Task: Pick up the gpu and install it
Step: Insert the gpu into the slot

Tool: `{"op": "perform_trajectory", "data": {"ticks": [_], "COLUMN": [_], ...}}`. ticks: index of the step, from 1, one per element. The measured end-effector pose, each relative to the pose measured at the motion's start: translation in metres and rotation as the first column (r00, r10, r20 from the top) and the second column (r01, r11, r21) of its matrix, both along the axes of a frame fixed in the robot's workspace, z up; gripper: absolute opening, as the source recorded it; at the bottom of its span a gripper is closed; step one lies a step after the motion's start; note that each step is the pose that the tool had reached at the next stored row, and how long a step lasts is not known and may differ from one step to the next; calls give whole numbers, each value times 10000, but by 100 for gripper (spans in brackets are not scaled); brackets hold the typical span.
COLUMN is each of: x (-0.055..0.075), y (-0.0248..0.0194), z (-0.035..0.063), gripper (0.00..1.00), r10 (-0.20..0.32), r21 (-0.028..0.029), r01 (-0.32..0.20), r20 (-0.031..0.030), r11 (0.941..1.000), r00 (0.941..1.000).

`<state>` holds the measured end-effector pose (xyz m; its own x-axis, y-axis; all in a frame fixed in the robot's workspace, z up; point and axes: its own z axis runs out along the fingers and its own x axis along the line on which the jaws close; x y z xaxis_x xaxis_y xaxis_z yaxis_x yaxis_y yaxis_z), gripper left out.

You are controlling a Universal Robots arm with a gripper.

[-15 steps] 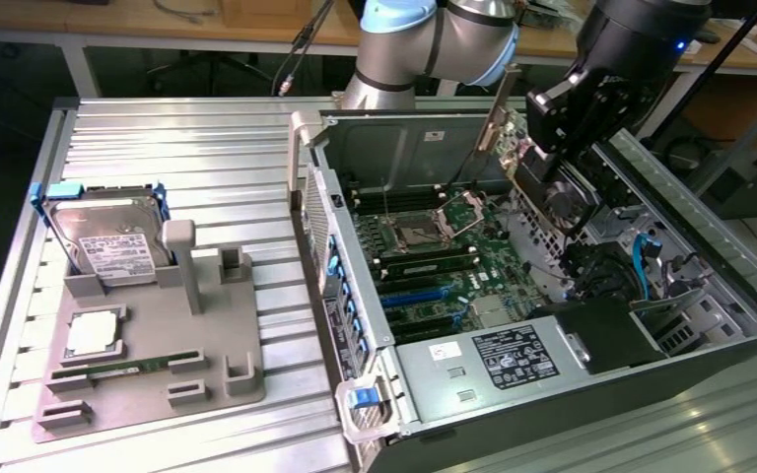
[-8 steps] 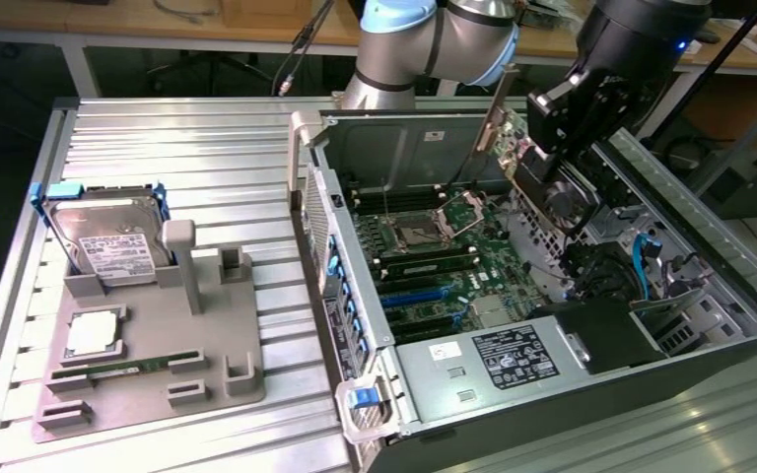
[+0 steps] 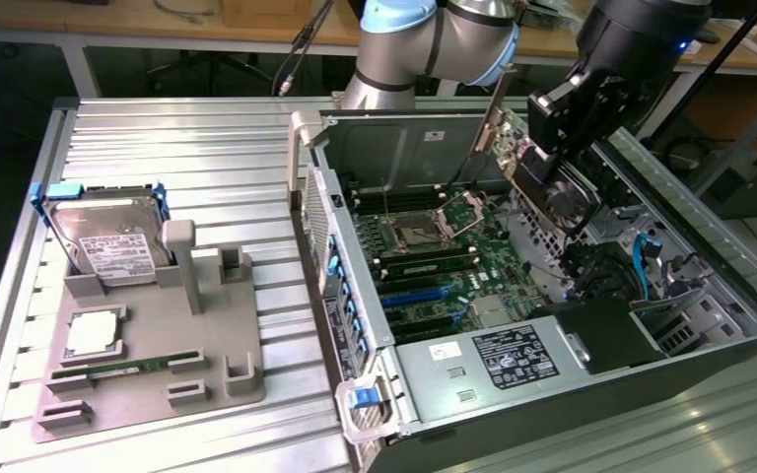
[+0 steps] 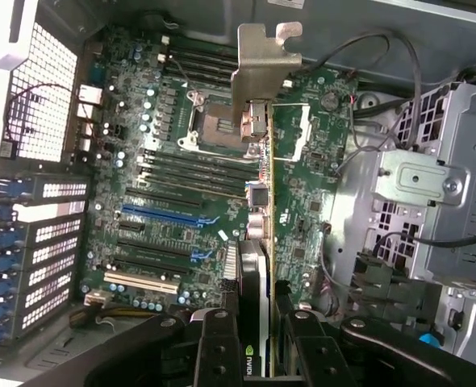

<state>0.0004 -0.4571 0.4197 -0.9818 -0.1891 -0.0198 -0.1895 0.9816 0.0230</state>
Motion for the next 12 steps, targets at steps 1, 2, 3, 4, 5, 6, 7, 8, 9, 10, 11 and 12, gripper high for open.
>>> {"op": "perform_trajectory", "data": {"ticks": [1, 2, 3, 4, 5, 6, 7, 8, 9, 10, 11, 12], "x": [0, 0, 0, 0, 0, 0, 0, 0, 0, 0, 0, 0], "y": [0, 0, 0, 0, 0, 0, 0, 0, 0, 0, 0, 0], "z": [0, 0, 0, 0, 0, 0, 0, 0, 0, 0, 0, 0], "gripper": [27, 27, 27, 27, 27, 27, 27, 27, 27, 27, 27, 27], "r10": [36, 77, 116, 153, 229, 290, 343, 387, 461, 499, 540, 583], "r21": [0, 0, 0, 0, 0, 0, 0, 0, 0, 0, 0, 0], "r01": [-36, -77, -116, -153, -229, -290, -343, -387, -461, -499, -540, -583], "r20": [0, 0, 0, 0, 0, 0, 0, 0, 0, 0, 0, 0], "r11": [10000, 10000, 9999, 9999, 9997, 9996, 9994, 9993, 9989, 9988, 9985, 9983], "r00": [10000, 10000, 9999, 9999, 9997, 9996, 9994, 9993, 9989, 9988, 9985, 9983]}}
